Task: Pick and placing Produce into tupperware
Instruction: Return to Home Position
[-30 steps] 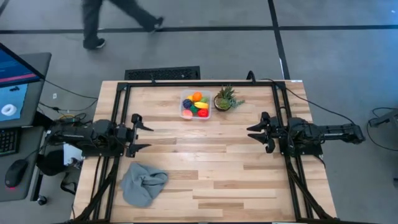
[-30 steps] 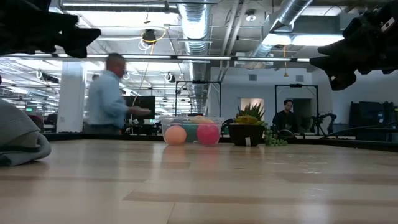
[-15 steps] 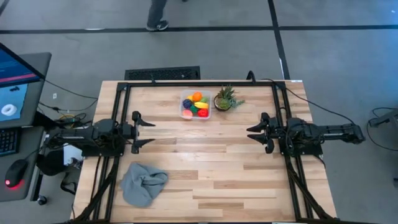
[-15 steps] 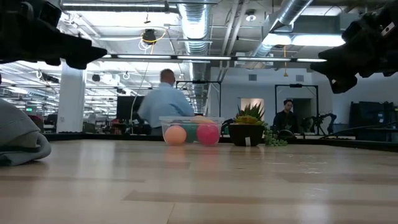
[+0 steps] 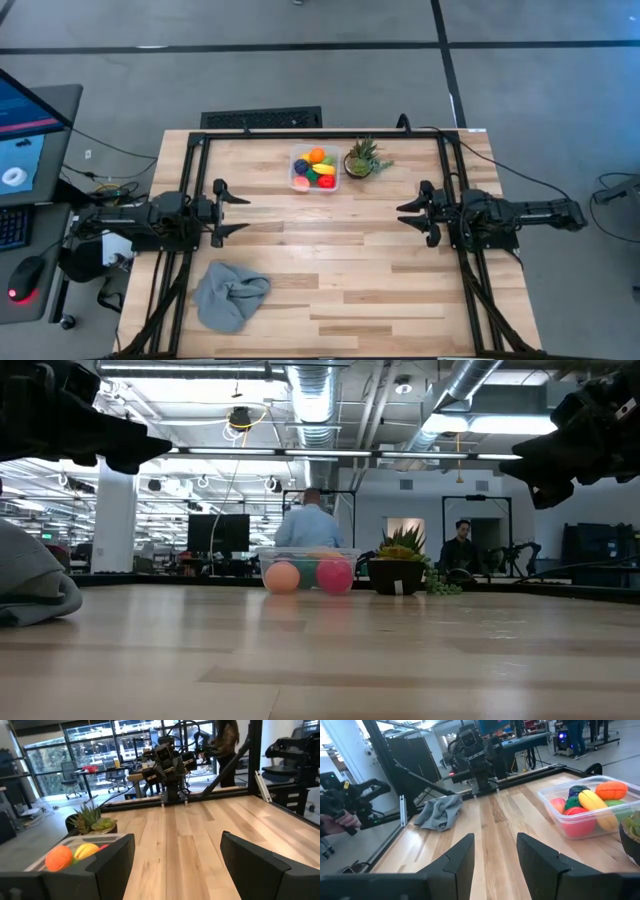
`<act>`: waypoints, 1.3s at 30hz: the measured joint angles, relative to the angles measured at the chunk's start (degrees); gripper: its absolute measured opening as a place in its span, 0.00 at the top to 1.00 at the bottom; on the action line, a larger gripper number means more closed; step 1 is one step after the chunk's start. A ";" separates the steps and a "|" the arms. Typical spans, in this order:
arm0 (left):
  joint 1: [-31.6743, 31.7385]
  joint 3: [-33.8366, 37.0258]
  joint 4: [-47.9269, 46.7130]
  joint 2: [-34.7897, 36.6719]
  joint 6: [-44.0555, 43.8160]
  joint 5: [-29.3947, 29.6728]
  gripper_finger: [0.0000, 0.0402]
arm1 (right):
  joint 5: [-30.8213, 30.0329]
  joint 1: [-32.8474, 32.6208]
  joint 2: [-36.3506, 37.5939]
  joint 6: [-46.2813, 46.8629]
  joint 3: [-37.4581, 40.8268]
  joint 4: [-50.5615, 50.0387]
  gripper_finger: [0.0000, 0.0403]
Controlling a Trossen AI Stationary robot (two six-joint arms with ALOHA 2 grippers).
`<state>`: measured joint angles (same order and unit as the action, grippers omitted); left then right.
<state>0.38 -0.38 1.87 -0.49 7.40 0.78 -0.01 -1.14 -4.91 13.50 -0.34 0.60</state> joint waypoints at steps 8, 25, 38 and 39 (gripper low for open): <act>0.02 0.00 0.00 0.00 0.04 0.00 0.29 | 0.07 0.01 0.00 1.66 0.00 -0.08 0.58; 0.02 0.00 0.00 0.00 0.08 0.02 0.29 | 0.11 -0.01 0.00 -9.60 0.00 -0.13 0.58; 0.03 0.00 0.00 0.00 -0.44 0.02 0.29 | 0.11 -0.01 0.00 -10.95 0.00 -0.15 0.58; 0.04 0.00 0.00 0.02 -0.44 0.04 0.29 | 0.11 -0.01 0.00 -10.95 0.00 -0.14 0.58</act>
<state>0.43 -0.38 1.87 -0.47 6.96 0.82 0.10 -1.15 -4.91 2.55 -0.34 0.46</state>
